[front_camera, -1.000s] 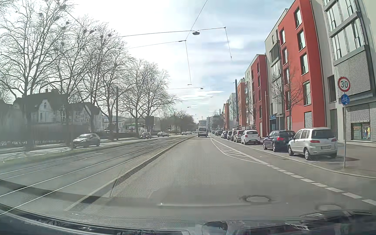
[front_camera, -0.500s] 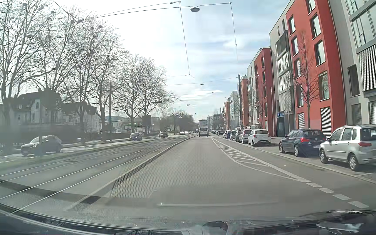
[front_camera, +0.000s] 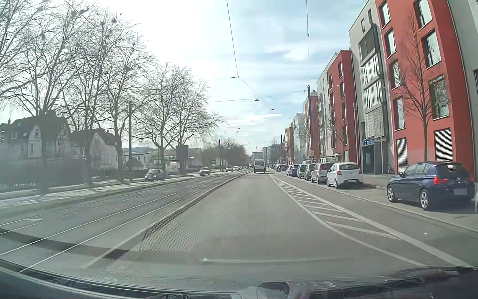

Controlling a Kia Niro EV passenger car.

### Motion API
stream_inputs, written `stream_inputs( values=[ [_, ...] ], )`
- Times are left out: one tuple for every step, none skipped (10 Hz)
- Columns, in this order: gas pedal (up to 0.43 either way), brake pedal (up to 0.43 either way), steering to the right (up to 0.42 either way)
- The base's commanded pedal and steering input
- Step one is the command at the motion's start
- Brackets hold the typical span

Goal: Follow the waypoints while adhering to traffic rules and regulations

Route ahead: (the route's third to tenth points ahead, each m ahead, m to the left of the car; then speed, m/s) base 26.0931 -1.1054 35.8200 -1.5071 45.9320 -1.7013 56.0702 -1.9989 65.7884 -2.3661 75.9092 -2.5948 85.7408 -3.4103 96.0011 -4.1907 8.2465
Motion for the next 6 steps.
stream_inputs(
  values=[
    [0.0, 0.0, 0.002],
    [0.0, 0.0, 0.002],
    [0.0, 0.0, 0.002],
    [0.0, 0.0, 0.003],
    [0.0, 0.0, 0.004],
    [0.008, 0.0, 0.004]
  ],
)
